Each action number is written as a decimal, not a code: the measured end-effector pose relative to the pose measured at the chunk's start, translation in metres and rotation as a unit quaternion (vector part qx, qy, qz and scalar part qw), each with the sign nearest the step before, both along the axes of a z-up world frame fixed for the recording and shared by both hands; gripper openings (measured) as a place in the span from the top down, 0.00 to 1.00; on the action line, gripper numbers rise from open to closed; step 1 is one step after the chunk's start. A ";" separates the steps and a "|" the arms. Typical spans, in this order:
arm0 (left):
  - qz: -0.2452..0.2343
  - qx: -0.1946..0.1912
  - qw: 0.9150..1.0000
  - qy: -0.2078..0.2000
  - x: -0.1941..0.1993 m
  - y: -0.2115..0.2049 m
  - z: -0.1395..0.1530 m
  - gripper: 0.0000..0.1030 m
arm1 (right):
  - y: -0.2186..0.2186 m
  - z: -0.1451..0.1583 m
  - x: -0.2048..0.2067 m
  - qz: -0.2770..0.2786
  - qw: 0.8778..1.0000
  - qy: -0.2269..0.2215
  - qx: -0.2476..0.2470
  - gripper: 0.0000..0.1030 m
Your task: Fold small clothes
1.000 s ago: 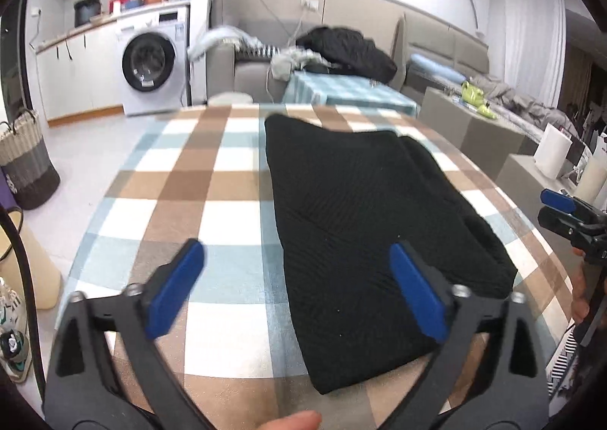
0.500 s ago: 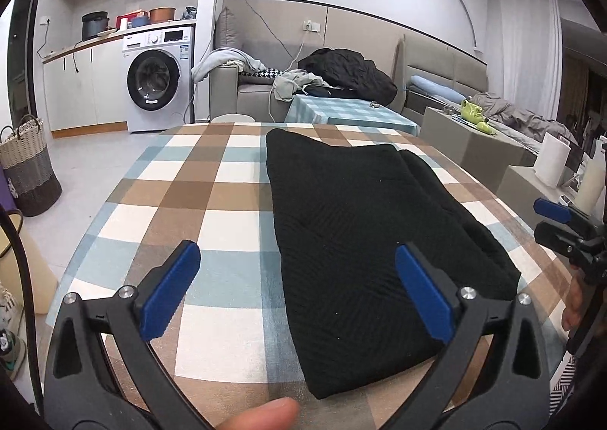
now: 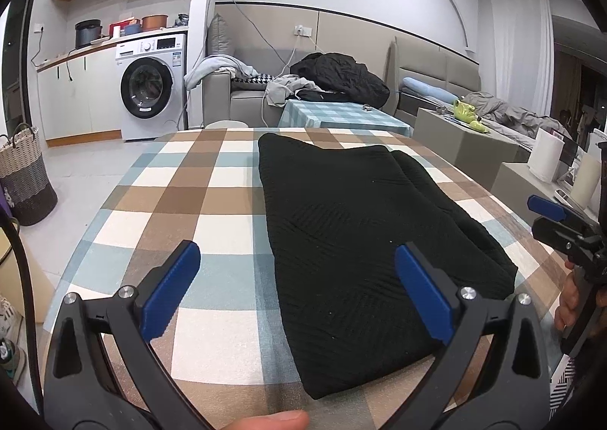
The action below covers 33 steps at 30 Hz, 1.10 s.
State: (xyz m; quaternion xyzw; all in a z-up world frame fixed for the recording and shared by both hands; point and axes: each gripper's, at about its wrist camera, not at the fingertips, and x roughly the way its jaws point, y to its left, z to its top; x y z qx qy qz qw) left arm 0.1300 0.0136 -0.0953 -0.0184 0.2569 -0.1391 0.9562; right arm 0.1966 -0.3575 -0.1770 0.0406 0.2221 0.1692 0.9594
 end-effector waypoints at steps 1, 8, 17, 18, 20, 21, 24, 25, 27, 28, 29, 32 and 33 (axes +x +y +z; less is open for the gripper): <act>0.000 -0.001 1.000 0.001 0.000 0.000 0.000 0.01 | 0.000 0.000 -0.001 0.000 1.000 -0.002 0.001 0.00; -0.001 0.002 1.000 -0.003 0.001 -0.002 -0.001 0.01 | 0.000 0.003 -0.007 0.000 1.000 -0.021 0.002 0.00; -0.005 0.002 1.000 -0.004 0.000 -0.006 -0.003 0.01 | -0.014 0.002 -0.004 -0.012 0.999 -0.018 0.037 0.00; -0.004 0.001 1.000 -0.005 -0.001 -0.005 -0.003 0.01 | -0.015 0.002 -0.004 -0.012 0.999 -0.016 0.040 0.00; -0.005 0.000 1.000 -0.006 -0.001 -0.007 -0.005 0.01 | -0.016 0.002 -0.004 -0.014 0.999 -0.016 0.043 0.00; -0.005 0.001 1.000 -0.006 -0.002 -0.007 -0.004 0.01 | -0.017 0.003 -0.004 -0.014 0.999 -0.016 0.044 0.00; -0.004 0.000 1.000 -0.006 -0.004 -0.005 -0.003 0.01 | -0.016 0.003 -0.005 -0.013 0.999 -0.017 0.043 0.00; -0.004 -0.001 1.000 -0.005 -0.004 -0.005 -0.003 0.01 | -0.016 0.003 -0.005 -0.013 0.999 -0.017 0.042 0.00; -0.004 -0.001 1.000 -0.006 -0.004 -0.004 -0.003 0.01 | -0.016 0.004 -0.005 -0.013 0.999 -0.017 0.039 0.00; -0.005 -0.001 1.000 -0.006 -0.003 -0.004 -0.003 0.01 | -0.016 0.004 -0.006 -0.013 0.999 -0.017 0.040 0.00; -0.005 -0.001 1.000 -0.006 -0.004 -0.005 -0.003 0.01 | -0.016 0.004 -0.006 -0.013 0.999 -0.018 0.039 0.00; -0.006 0.000 1.000 -0.007 -0.005 -0.005 -0.003 0.01 | -0.015 0.004 -0.006 -0.012 0.999 -0.018 0.036 0.00; -0.006 0.000 1.000 -0.007 -0.004 -0.005 -0.002 0.01 | -0.015 0.004 -0.006 -0.013 0.999 -0.018 0.035 0.00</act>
